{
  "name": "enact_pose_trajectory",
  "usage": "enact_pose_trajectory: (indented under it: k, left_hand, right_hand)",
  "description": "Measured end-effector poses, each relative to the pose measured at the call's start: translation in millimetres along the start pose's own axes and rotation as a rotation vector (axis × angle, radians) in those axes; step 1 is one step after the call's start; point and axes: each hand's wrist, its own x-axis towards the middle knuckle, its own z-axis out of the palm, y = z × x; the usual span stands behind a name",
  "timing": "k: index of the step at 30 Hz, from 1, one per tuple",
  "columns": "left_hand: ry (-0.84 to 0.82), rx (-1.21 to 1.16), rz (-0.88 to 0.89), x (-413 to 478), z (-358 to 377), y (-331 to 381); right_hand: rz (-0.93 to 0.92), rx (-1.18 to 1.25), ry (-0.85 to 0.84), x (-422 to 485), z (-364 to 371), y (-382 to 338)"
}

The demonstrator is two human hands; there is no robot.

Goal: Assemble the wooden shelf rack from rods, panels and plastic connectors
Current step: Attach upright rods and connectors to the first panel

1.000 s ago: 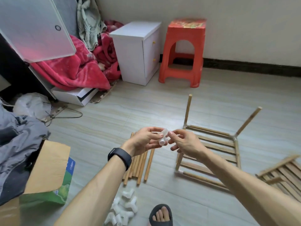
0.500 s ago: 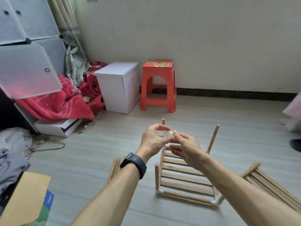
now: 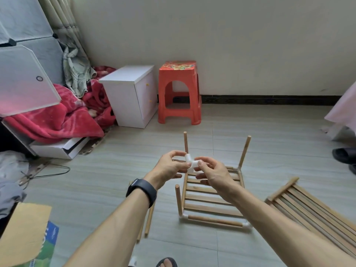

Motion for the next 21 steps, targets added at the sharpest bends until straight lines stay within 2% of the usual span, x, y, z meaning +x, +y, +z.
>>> enact_pose_trajectory:
  k: [7, 21]
  left_hand:
    - [0.030, 0.197, -0.160, 14.5, -18.8, -30.2]
    - [0.016, 0.499, -0.218, 29.6, -23.3, -58.9]
  right_hand:
    - [0.113, -0.138, -0.038, 20.0, 24.0, 30.2]
    - [0.285, -0.166, -0.025, 47.6, 44.8, 61.7]
